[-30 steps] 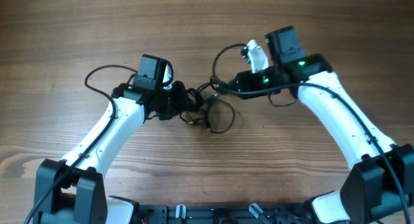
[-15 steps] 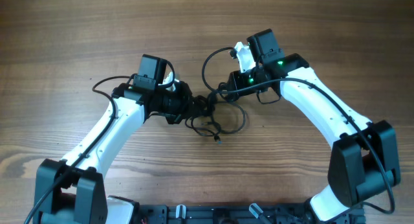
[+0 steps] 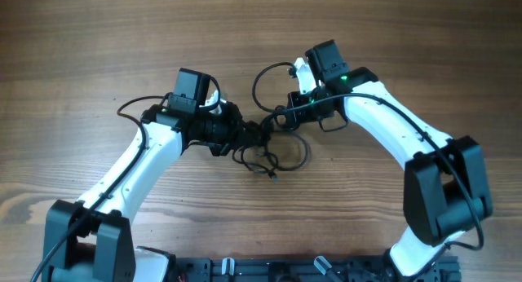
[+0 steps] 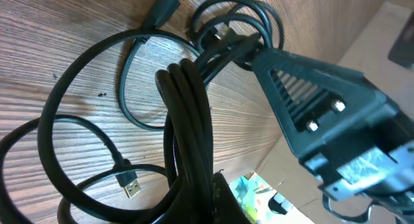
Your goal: Untangle cables
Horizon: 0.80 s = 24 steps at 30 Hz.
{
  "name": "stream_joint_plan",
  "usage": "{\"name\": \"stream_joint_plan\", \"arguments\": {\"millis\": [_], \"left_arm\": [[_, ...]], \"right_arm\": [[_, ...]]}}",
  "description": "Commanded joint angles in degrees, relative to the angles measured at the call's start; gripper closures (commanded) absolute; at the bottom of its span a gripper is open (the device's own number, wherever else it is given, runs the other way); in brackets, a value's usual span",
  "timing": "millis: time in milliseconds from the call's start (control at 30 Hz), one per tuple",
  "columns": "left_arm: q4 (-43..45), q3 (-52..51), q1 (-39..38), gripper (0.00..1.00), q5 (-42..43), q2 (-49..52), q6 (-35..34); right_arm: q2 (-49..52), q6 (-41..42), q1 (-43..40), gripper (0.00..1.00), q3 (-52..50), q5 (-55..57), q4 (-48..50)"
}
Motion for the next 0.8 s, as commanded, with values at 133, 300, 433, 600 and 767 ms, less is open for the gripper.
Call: {"name": "stream_joint_plan", "arguments": {"millis": [133, 300, 433, 600, 767], "left_arm": [[0.5, -0.3, 0.3, 0.96, 2.0, 0.2, -0.3], [0.7, -0.3, 0.2, 0.96, -2.8, 0.2, 0.2], [0.0, -0.3, 0.2, 0.96, -12.3, 0.2, 3.8], [-5.2, -0.3, 0.2, 0.96, -23.5, 0.2, 9.5], [-7.3, -0.3, 0.2, 0.96, -28.5, 0.2, 10.8]], "right_arm": [[8.2, 3.1, 0.3, 0.88, 0.4, 0.9, 1.4], [6.4, 1.4, -1.1, 0.96, 2.4, -6.0, -1.1], [-3.2, -2.5, -5.7, 0.96, 4.8, -13.9, -6.1], [-14.4, -2.8, -13.0, 0.96, 4.8, -23.9, -7.3], [-15.0, -6.4, -18.5, 0.96, 4.7, -45.3, -9.0]]}}
